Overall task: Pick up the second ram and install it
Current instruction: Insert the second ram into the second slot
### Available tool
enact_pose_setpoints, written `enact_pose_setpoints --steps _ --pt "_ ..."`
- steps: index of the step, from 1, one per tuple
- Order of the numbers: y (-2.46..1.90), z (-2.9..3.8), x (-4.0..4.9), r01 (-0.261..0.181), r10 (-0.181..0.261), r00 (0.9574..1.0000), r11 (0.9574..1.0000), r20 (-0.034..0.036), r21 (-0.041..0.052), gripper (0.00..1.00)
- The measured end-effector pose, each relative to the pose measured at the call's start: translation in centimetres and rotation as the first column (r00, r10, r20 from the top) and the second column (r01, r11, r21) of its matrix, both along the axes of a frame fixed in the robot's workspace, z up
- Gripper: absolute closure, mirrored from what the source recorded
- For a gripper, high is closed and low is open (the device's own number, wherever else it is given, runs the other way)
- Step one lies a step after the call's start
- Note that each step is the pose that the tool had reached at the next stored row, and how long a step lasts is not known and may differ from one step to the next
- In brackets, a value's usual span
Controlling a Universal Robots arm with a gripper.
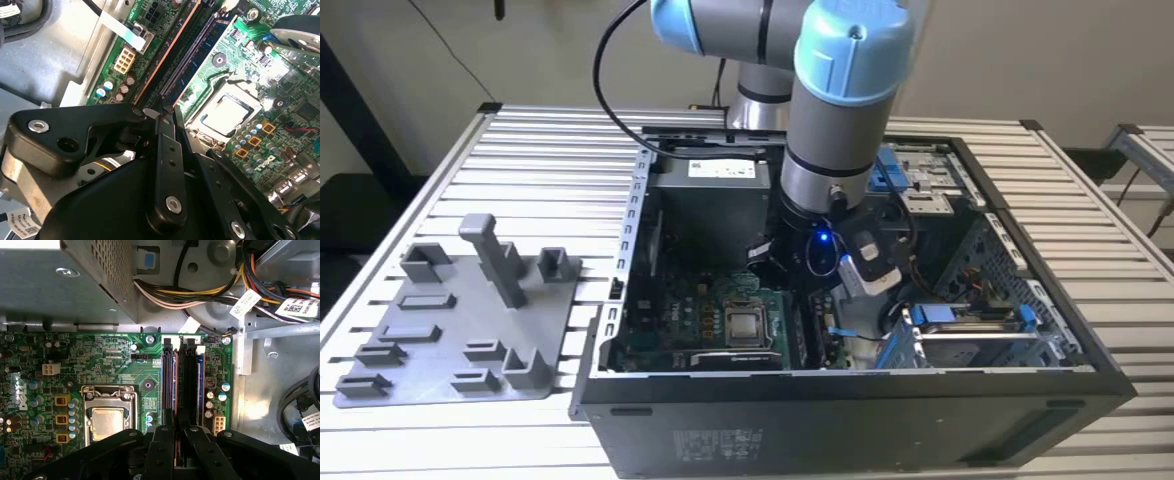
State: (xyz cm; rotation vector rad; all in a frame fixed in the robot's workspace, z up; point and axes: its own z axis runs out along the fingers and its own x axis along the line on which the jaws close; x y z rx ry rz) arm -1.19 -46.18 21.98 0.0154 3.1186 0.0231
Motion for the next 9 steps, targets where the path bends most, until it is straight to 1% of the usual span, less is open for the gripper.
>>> enact_pose_setpoints --steps 9 --pt "0.00 -0.19 -0.01 0.000 0.000 1.0000 1.0000 0.0000 -0.0001 0.86"
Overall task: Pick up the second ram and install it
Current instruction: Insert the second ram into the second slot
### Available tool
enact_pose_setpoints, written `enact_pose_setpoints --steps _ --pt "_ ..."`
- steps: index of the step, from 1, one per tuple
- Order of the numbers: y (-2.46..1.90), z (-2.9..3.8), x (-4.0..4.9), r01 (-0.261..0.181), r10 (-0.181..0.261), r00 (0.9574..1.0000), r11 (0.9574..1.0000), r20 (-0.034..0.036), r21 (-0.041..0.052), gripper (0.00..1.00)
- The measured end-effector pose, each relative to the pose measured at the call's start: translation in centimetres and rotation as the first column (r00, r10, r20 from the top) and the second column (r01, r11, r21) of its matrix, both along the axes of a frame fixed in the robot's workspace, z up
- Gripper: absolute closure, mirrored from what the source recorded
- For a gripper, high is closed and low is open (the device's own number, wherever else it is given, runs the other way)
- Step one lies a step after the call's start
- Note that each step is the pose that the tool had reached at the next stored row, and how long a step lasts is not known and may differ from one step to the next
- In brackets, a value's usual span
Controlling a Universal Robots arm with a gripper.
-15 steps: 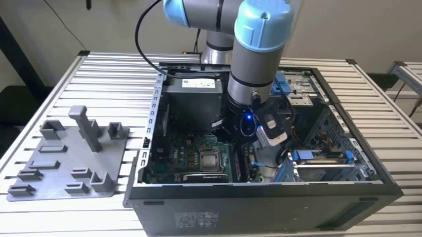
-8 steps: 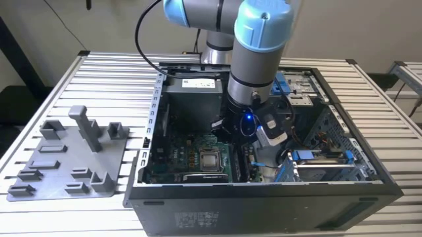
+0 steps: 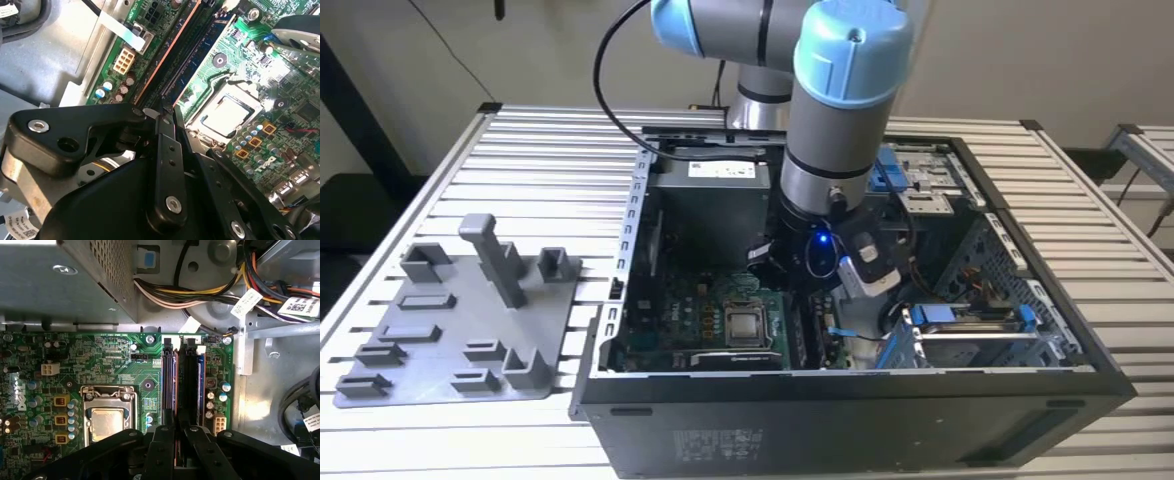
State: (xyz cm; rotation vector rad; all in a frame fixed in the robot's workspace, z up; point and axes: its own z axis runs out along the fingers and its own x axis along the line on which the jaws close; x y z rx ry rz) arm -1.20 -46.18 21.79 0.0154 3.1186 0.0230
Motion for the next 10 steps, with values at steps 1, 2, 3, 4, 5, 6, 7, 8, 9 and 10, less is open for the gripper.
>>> enact_pose_setpoints --steps 1,2,3,4,5,6,7,8,9,10 --pt "-0.02 -0.01 -0.01 0.001 -0.001 1.0000 1.0000 0.0000 0.0002 0.86" --pt "-0.03 -0.02 -0.01 0.002 -0.002 1.0000 1.0000 0.0001 0.0003 0.86" --pt "-0.04 -0.02 0.00 0.004 -0.004 1.0000 1.0000 0.0001 0.0003 0.86" --pt "-0.05 -0.01 0.00 0.006 -0.006 1.0000 1.0000 0.0000 -0.0001 0.86" --pt "-0.06 -0.01 0.00 0.009 -0.009 1.0000 1.0000 0.0000 -0.0002 0.86" --pt "-0.06 -0.01 0.00 0.011 -0.011 0.9999 0.9999 0.0000 -0.0004 0.86" --pt "-0.07 -0.01 0.00 0.014 -0.014 0.9999 0.9999 0.0000 -0.0004 0.86" --pt "-0.07 -0.01 0.00 0.018 -0.018 0.9998 0.9998 0.0000 -0.0004 0.86" --pt "-0.07 -0.01 0.00 0.022 -0.022 0.9998 0.9998 0.0000 -0.0004 0.86" --pt "-0.07 -0.01 0.00 0.025 -0.025 0.9997 0.9997 0.0000 -0.0004 0.86"
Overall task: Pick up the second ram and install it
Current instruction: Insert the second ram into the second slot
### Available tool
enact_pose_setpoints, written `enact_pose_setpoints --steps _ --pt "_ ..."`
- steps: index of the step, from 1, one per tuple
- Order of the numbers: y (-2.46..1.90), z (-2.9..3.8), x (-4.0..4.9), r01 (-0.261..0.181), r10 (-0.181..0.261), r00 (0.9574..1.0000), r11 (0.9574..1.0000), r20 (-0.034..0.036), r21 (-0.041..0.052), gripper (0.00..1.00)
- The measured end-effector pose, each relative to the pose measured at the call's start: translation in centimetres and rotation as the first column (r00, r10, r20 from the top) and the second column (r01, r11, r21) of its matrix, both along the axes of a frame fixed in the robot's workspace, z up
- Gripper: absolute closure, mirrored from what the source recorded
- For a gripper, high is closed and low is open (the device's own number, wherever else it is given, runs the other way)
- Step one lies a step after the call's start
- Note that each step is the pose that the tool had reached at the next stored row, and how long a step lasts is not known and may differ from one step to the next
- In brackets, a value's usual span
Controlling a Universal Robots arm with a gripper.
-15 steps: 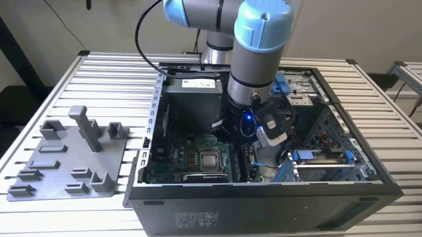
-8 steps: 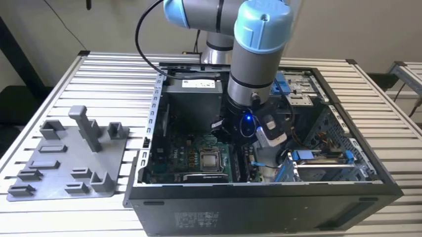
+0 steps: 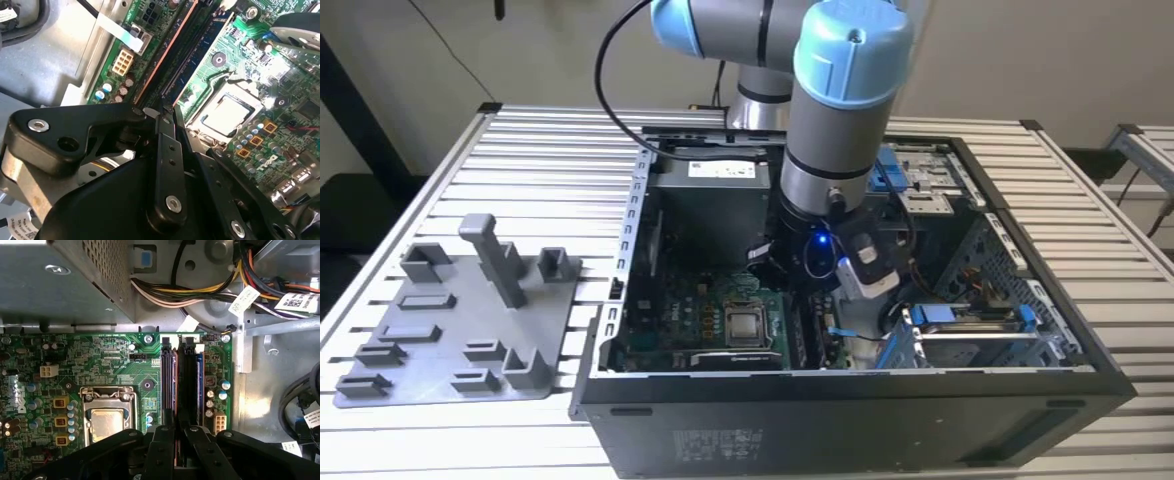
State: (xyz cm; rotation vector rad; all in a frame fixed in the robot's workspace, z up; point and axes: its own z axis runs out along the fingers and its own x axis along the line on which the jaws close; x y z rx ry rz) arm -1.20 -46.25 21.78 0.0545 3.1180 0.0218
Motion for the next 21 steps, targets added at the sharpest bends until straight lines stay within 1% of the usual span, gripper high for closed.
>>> enact_pose_setpoints --steps 5,10,12,16,17,18,20,21 --pt "-0.01 -0.14 -0.01 0.011 -0.011 0.9999 0.9999 -0.0001 -0.0007 0.86" --pt "0.04 -0.69 0.00 0.012 -0.012 0.9999 0.9999 -0.0003 -0.0016 0.86" --pt "0.05 -0.77 -0.01 0.012 -0.012 0.9999 0.9999 -0.0003 -0.0020 0.86" --pt "0.06 -0.82 0.00 0.012 -0.012 0.9999 0.9999 0.0000 -0.0011 0.86" --pt "0.10 -0.94 0.01 0.012 -0.012 0.9999 0.9999 0.0009 0.0024 0.86" --pt "0.09 -0.91 0.00 0.012 -0.012 0.9999 0.9999 0.0005 0.0009 0.78" --pt "0.06 -0.83 0.00 0.012 -0.012 0.9999 0.9999 0.0000 -0.0011 0.78" --pt "0.06 -0.85 -0.01 0.012 -0.012 0.9999 0.9999 0.0001 -0.0007 0.71"
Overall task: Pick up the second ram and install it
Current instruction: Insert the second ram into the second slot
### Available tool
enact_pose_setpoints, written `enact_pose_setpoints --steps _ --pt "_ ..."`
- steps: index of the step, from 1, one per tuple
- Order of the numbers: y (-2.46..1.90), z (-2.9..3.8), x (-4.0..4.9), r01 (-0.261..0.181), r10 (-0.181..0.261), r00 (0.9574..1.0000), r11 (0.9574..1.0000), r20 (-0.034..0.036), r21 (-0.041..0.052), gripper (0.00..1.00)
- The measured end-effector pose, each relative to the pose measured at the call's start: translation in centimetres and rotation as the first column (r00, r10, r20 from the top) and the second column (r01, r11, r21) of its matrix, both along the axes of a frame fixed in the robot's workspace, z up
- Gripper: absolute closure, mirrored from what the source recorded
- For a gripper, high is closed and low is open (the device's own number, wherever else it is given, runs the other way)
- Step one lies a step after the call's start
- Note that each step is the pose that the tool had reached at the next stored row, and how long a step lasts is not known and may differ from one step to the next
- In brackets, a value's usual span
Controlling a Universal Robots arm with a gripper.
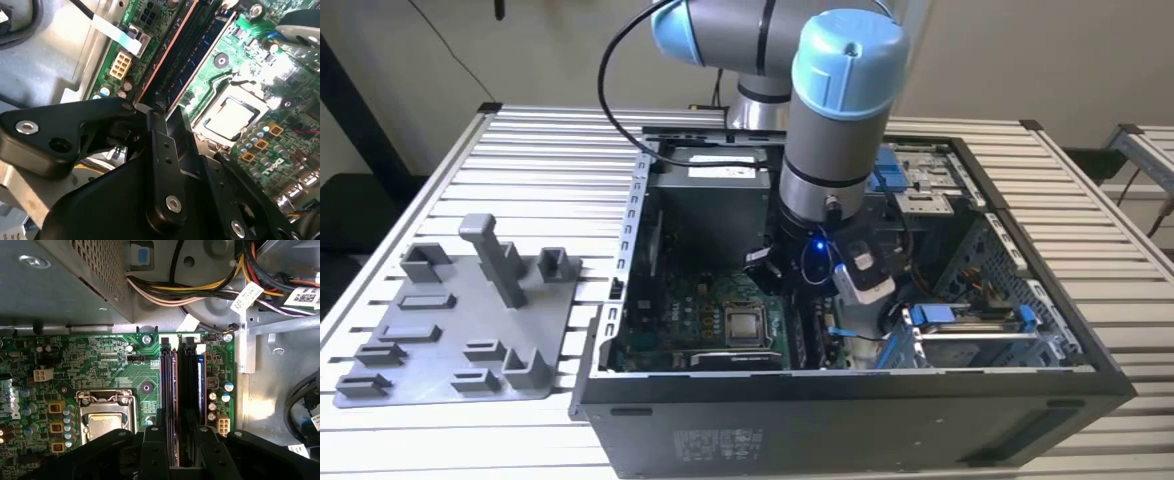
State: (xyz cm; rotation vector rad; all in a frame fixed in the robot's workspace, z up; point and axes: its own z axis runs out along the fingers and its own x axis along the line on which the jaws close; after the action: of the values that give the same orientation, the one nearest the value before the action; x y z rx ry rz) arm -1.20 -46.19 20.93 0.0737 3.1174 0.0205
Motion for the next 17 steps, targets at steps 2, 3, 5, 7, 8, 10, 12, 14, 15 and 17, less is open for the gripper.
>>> enact_pose_setpoints --steps 2,3,5,7,8,10,12,14,15,17 --pt "-0.01 0.41 -0.01 0.002 -0.002 1.0000 1.0000 -0.0003 -0.0004 0.71" --pt "0.00 0.86 -0.01 0.003 -0.003 1.0000 1.0000 -0.0002 -0.0002 0.71" --pt "0.00 1.73 -0.01 0.004 -0.004 1.0000 1.0000 -0.0001 0.0001 0.71" --pt "0.00 2.64 -0.01 0.004 -0.004 1.0000 1.0000 -0.0001 0.0002 0.71" --pt "0.00 3.12 -0.01 0.004 -0.004 1.0000 1.0000 -0.0002 -0.0001 0.71" --pt "0.01 3.76 -0.01 0.004 -0.004 1.0000 1.0000 -0.0004 0.0001 0.71" --pt "0.00 3.81 -0.01 0.004 -0.004 1.0000 1.0000 -0.0004 0.0003 0.71" --pt "0.00 3.87 -0.01 0.004 -0.004 1.0000 1.0000 -0.0005 0.0001 0.74" --pt "0.00 3.90 -0.01 0.004 -0.004 1.0000 1.0000 -0.0005 0.0000 0.80" --pt "0.00 3.95 -0.01 0.004 -0.004 1.0000 1.0000 -0.0005 0.0001 0.87"
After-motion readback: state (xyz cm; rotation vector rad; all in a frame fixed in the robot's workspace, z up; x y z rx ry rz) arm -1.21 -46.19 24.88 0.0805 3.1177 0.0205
